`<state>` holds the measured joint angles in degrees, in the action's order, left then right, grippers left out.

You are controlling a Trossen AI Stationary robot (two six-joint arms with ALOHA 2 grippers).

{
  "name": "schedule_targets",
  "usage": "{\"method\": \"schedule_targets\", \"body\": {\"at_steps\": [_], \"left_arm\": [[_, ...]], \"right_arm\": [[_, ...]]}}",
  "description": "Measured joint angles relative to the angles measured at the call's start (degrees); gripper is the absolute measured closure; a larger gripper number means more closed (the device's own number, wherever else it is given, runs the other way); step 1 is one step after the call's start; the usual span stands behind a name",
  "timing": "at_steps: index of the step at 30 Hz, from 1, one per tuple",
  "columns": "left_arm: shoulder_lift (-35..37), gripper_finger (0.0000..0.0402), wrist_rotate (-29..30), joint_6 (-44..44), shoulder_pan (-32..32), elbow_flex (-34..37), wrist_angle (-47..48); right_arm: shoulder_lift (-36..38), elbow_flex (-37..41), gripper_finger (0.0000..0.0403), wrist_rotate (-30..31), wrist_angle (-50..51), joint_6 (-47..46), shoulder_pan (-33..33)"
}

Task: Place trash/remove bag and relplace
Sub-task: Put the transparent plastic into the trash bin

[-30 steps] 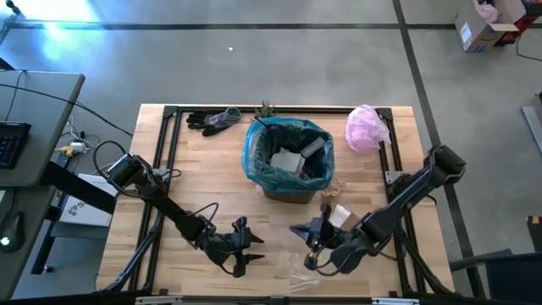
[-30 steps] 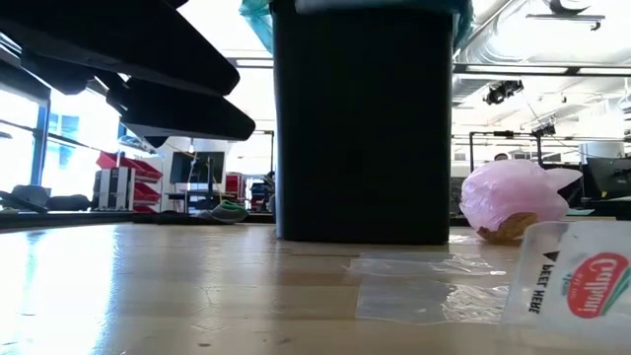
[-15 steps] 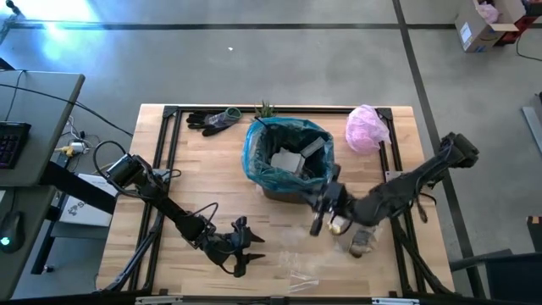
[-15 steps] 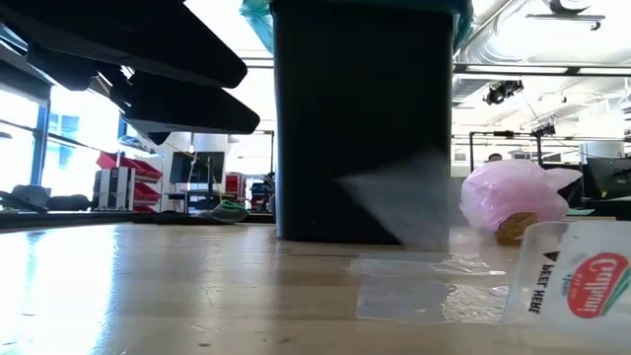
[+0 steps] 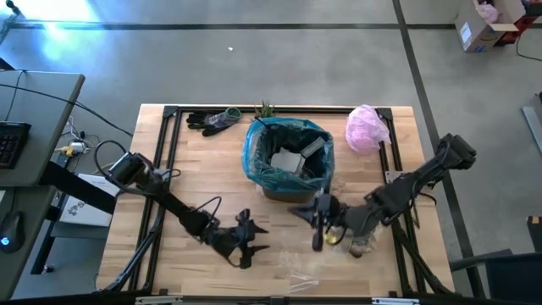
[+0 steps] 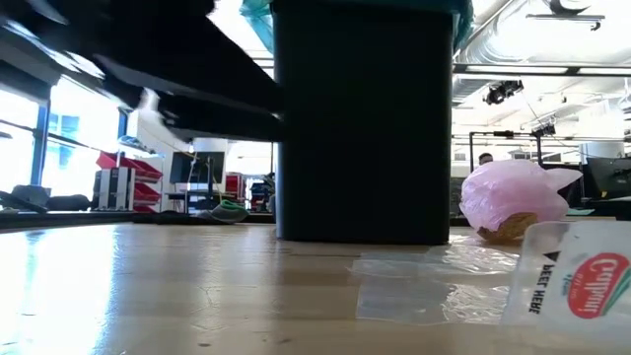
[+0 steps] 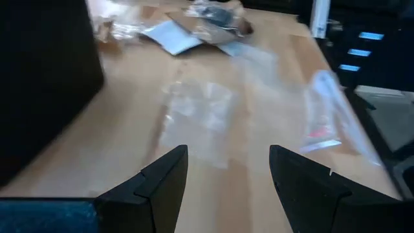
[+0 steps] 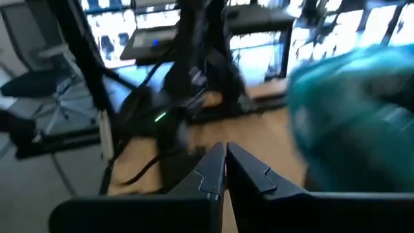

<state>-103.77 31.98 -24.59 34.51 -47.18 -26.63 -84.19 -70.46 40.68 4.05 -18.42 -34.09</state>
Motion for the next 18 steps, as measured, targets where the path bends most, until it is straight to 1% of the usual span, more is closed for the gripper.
{"method": "schedule_targets", "body": {"at_steps": [4,7,10,13,15,16,18], "left_arm": [[0.0,0.0199,-5.9,2.6,-4.8,-0.6,-0.1],[-1.1,0.0199,-10.0,6.0,-7.7,-2.9,-0.4],[-4.1,0.0199,-14.5,9.5,-9.5,-6.3,-0.3],[-8.6,0.0199,-17.9,12.3,-10.6,-10.5,-0.1],[-12.2,0.0199,-19.5,13.9,-11.1,-13.9,0.1],[-13.9,0.0199,-19.4,14.8,-11.3,-15.3,1.0],[-17.1,0.0199,-17.0,17.4,-11.3,-18.9,2.9]], "right_arm": [[-4.5,0.0,0.0403,-0.2,0.2,-5.0,-3.3],[-7.7,0.0,0.0403,-0.6,0.3,-8.8,-6.1],[-10.0,0.0,0.0403,-1.9,0.9,-13.2,-8.9],[-11.6,0.0,0.0403,-1.8,1.1,-17.8,-12.3],[-12.3,0.0,0.0403,-1.5,1.1,-20.4,-14.3],[-12.6,0.0,0.0403,-1.0,1.1,-21.5,-15.3],[-13.0,0.0,0.0403,0.6,1.0,-23.6,-16.9]]}}
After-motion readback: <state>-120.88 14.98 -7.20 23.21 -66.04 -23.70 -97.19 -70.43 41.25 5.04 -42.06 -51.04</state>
